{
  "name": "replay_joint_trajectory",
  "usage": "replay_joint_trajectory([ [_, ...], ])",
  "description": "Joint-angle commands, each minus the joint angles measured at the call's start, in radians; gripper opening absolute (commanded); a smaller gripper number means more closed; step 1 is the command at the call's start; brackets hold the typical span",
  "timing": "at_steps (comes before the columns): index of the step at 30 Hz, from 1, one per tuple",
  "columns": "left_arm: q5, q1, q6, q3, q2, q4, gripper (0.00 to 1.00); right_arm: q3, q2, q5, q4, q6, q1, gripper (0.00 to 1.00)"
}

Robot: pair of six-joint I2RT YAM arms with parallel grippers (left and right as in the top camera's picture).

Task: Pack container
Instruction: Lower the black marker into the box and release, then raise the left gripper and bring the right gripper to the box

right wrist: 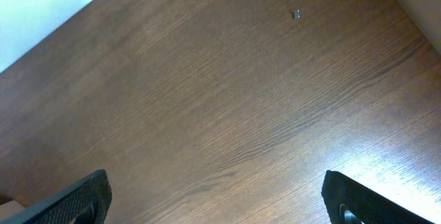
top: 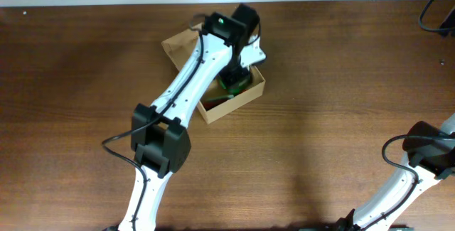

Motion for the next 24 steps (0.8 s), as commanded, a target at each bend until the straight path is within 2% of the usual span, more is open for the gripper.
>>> replay_joint_trajectory([
  [1, -0.008, 0.003, -0.045, 0.145, -0.002, -0.067, 0.32, 0.004, -0.010, -0.005, -0.006, 0.008, 0.005, 0.99],
  [3, -0.026, 0.003, -0.085, 0.221, -0.002, -0.111, 0.18, 0.004, -0.010, -0.005, -0.006, 0.008, 0.005, 0.99],
  [5, -0.079, 0.003, -0.143, 0.301, -0.002, -0.150, 0.11, 0.004, -0.010, -0.005, -0.006, 0.008, 0.005, 0.99],
  [8, -0.160, 0.003, -0.222, 0.417, -0.002, -0.212, 0.09, 0.004, -0.010, -0.005, -0.006, 0.008, 0.005, 0.99],
  [12, -0.171, 0.027, -0.274, 0.504, -0.025, -0.220, 0.08, 0.004, -0.010, -0.005, -0.006, 0.008, 0.005, 0.99],
  [17, -0.188, 0.109, -0.335, 0.510, -0.090, -0.220, 0.09, 0.004, -0.010, -0.047, 0.017, 0.036, 0.005, 0.99],
  [22, -0.186, 0.257, -0.421, 0.504, -0.144, -0.220, 0.09, 0.004, -0.010, -0.195, 0.032, 0.101, 0.005, 1.00],
  [24, -0.172, 0.336, -0.464, 0.495, -0.156, -0.220, 0.08, 0.004, -0.010, -0.243, 0.025, 0.074, 0.009, 0.60],
])
